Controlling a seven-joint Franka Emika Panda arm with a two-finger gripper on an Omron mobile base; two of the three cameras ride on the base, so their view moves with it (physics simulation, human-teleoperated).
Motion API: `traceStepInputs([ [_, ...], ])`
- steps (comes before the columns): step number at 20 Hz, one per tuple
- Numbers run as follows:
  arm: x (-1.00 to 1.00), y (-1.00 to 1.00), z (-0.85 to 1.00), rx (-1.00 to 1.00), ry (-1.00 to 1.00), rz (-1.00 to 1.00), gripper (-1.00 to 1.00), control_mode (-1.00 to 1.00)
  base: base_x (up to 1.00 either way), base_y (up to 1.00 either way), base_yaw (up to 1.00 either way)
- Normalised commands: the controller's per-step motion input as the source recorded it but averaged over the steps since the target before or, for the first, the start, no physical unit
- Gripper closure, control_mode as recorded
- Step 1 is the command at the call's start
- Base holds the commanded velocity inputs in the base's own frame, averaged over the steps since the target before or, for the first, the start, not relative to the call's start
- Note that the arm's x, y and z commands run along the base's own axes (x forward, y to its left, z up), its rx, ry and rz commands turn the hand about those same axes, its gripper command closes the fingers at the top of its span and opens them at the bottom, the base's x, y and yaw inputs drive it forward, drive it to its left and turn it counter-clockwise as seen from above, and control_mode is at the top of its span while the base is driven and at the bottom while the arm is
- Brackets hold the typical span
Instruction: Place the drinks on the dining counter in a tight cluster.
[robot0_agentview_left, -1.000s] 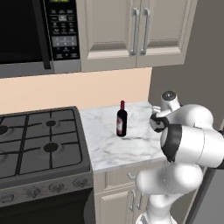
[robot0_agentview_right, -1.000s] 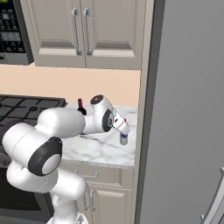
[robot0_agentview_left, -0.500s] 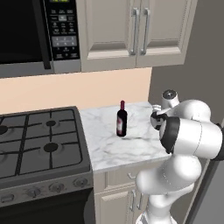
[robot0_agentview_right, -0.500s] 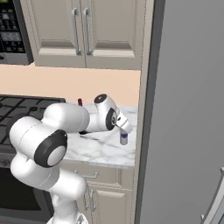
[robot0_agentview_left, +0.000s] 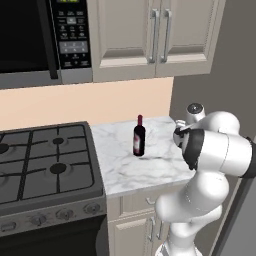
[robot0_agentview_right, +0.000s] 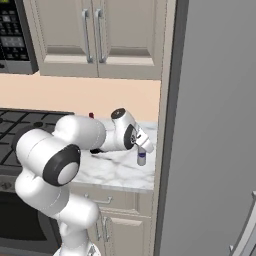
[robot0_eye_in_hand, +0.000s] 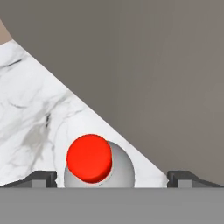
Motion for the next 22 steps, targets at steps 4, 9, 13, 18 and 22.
traceStepInputs([
  [4,0.01,0.00,-0.03,0.00,0.00,0.00,-1.00,-1.00,0.00,0.00,0.00],
  [9,0.00,0.00,-0.07,0.00,0.00,0.00,-1.00,-1.00,0.00,0.00,0.00],
  [13,0.02,0.00,-0.10,0.00,0.00,0.00,-1.00,-1.00,0.00,0.00,0.00],
  [18,0.00,0.00,-0.09,0.00,0.00,0.00,-1.00,-1.00,0.00,0.00,0.00],
  [22,0.00,0.00,-0.10,0.00,0.00,0.00,1.00,-1.00,0.00,0.00,0.00],
])
